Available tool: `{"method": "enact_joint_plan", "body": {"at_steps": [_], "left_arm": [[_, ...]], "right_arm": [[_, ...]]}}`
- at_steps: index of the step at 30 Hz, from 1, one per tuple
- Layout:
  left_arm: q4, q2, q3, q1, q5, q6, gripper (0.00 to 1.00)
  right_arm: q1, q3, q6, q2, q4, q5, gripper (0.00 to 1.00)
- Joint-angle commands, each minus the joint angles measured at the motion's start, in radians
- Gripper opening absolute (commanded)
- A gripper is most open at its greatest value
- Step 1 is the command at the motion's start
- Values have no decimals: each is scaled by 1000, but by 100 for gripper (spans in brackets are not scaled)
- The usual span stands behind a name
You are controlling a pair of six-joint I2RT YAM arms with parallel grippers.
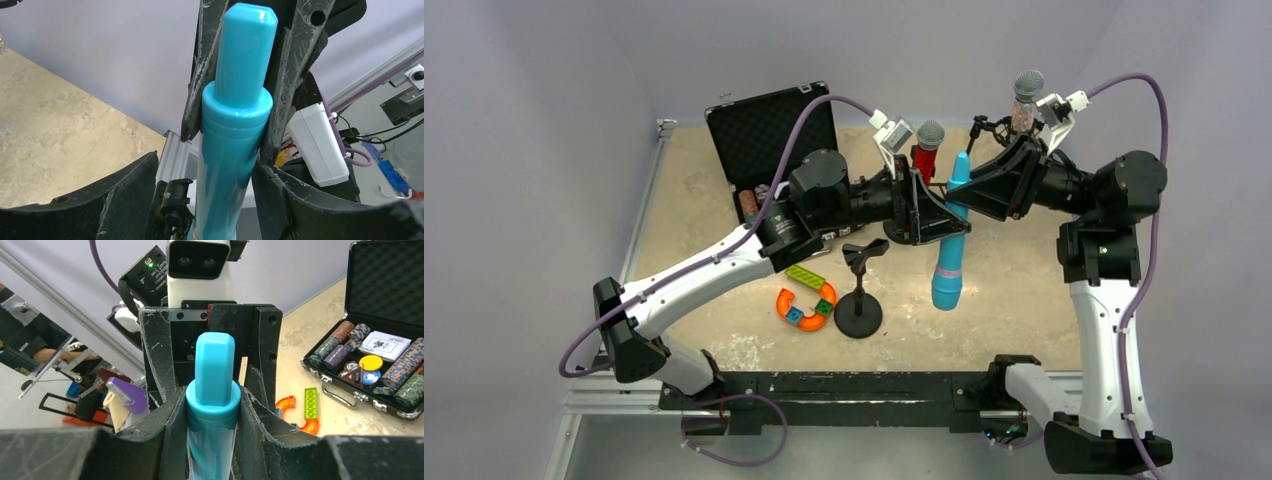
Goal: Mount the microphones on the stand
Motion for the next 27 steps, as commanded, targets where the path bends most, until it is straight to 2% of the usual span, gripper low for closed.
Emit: {"method": "enact_joint_plan", "body": {"at_steps": [1, 3, 4, 5, 6, 7, 8, 9, 11, 12, 13, 17, 23, 27], "left_arm": [[67, 29, 66, -9, 34, -63, 65], [63, 36, 73, -9, 43, -65, 56], [62, 35, 72, -9, 44, -65, 46], [60, 32, 72, -9, 43, -65, 40], [58, 29, 71, -9, 44, -65, 24], [54, 22, 69, -8, 43, -66, 13], [48, 13, 65, -8, 38, -64, 3], [41, 1, 60, -7, 33, -62, 0], [26, -33, 43, -1, 16, -57, 0], [18, -55, 31, 5, 5, -56, 0], [10, -80, 16, 12, -8, -58, 0], [-40, -192, -33, 69, -42, -68, 0], [-213, -362, -64, 143, -85, -40, 0], [-329, -464, -87, 198, -122, -33, 0]], "right_arm": [[6, -4, 23, -7, 43, 23, 0], [5, -4, 22, -6, 43, 20, 0], [6, -4, 20, -5, 43, 18, 0], [6, -4, 17, -5, 43, 16, 0], [5, -4, 14, -5, 43, 12, 5], [6, -1, 9, -5, 41, 7, 12], [5, 1, 3, -5, 39, 0, 24], [6, 8, -6, -6, 36, -8, 36], [6, 28, -37, -9, 12, -27, 63], [5, 39, -60, -11, -3, -41, 73], [3, 54, -83, -14, -22, -49, 77], [-8, 112, -197, -19, -109, -81, 82], [-17, 122, -305, -33, -163, -101, 87], [-17, 186, -559, -19, -382, -81, 89]]}}
